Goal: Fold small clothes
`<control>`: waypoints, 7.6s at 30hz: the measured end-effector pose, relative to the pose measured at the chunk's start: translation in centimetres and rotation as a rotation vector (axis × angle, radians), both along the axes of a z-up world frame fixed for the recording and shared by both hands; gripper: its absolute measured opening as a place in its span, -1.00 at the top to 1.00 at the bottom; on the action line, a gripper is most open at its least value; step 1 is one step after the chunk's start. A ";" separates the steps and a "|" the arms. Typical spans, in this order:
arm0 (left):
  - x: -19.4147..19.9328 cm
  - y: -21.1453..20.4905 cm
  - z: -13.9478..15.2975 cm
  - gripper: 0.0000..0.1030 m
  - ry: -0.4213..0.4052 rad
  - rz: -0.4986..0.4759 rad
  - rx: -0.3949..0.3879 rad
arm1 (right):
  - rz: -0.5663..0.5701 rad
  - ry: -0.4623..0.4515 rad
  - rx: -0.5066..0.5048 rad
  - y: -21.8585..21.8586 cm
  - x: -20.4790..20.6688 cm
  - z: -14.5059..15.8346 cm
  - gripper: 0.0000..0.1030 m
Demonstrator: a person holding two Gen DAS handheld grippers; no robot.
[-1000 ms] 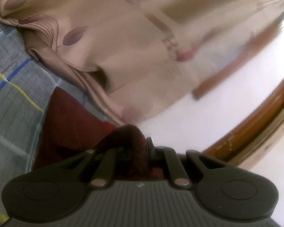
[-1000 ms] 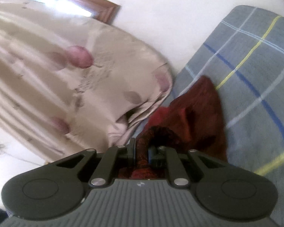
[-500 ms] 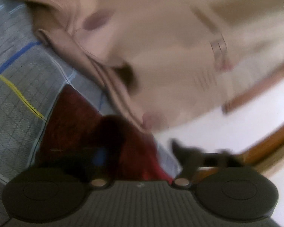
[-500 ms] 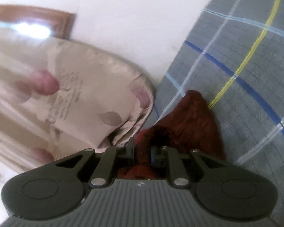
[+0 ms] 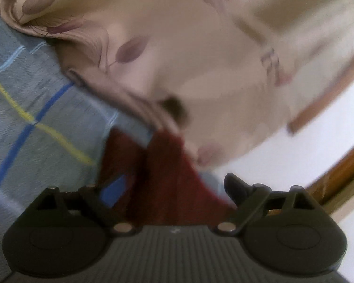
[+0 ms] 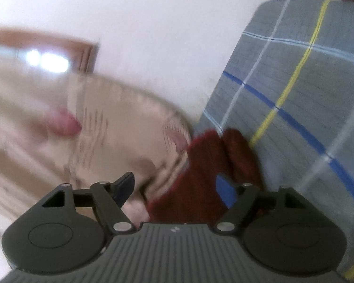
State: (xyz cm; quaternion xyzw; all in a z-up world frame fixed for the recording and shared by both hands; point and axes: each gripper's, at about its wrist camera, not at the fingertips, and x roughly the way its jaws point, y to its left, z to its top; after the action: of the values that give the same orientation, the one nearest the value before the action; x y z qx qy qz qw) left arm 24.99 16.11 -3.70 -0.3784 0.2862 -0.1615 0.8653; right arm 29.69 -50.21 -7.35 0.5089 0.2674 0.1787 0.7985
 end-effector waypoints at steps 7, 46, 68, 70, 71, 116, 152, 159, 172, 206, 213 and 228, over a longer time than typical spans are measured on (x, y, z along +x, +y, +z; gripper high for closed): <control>-3.4 0.2 -3.5 -0.77 0.023 -0.138 0.027 | 0.125 -0.021 -0.305 1.8 -6.2 -0.8 -0.54; 5.7 -5.5 0.1 -0.51 0.002 -0.096 0.415 | 0.222 -0.192 -0.692 9.3 2.5 4.0 0.25; 6.0 -1.9 -1.3 -0.56 0.057 0.041 0.253 | 0.101 -0.209 -0.773 10.1 5.0 3.3 0.32; 5.6 -2.0 -1.5 -0.56 0.055 0.039 0.281 | 0.148 -0.248 -0.828 11.6 4.2 3.7 0.26; 5.4 -2.3 -1.7 -0.55 0.059 0.024 0.308 | 0.171 -0.254 -0.855 12.3 4.1 3.6 0.25; 6.9 -8.1 -1.7 0.38 -0.046 -0.277 0.602 | 0.148 -0.369 -0.728 16.3 -11.6 -1.4 -0.66; 6.3 -11.1 1.7 0.50 0.037 -0.247 0.624 | 0.088 -0.433 -0.512 13.1 -13.2 -2.1 -0.87; 5.7 -11.8 2.3 0.51 0.070 -0.238 0.465 | 0.116 -0.401 -0.457 12.7 -12.4 -2.0 -0.87; 3.2 -22.2 4.1 0.51 -0.033 -0.230 0.337 | 0.250 -0.239 0.209 10.6 -5.2 -0.3 -0.89; -4.0 -32.7 -0.9 -0.68 -0.344 -0.416 0.563 | 0.421 0.110 0.022 8.1 4.5 0.3 -0.29; -8.7 -29.7 2.4 -0.68 -0.337 -0.472 0.425 | 0.410 0.070 -0.217 8.1 4.0 1.2 0.48; -8.6 -22.5 3.0 -0.82 -0.263 -0.282 0.299 | 0.281 -0.125 -0.215 2.2 8.7 5.7 0.53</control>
State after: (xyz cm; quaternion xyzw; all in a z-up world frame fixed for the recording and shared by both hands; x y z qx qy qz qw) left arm 16.40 -6.39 -0.69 -0.1782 0.2417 -0.2842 0.9105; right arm 38.37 -48.05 -1.68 0.3660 0.3035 0.2900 0.8305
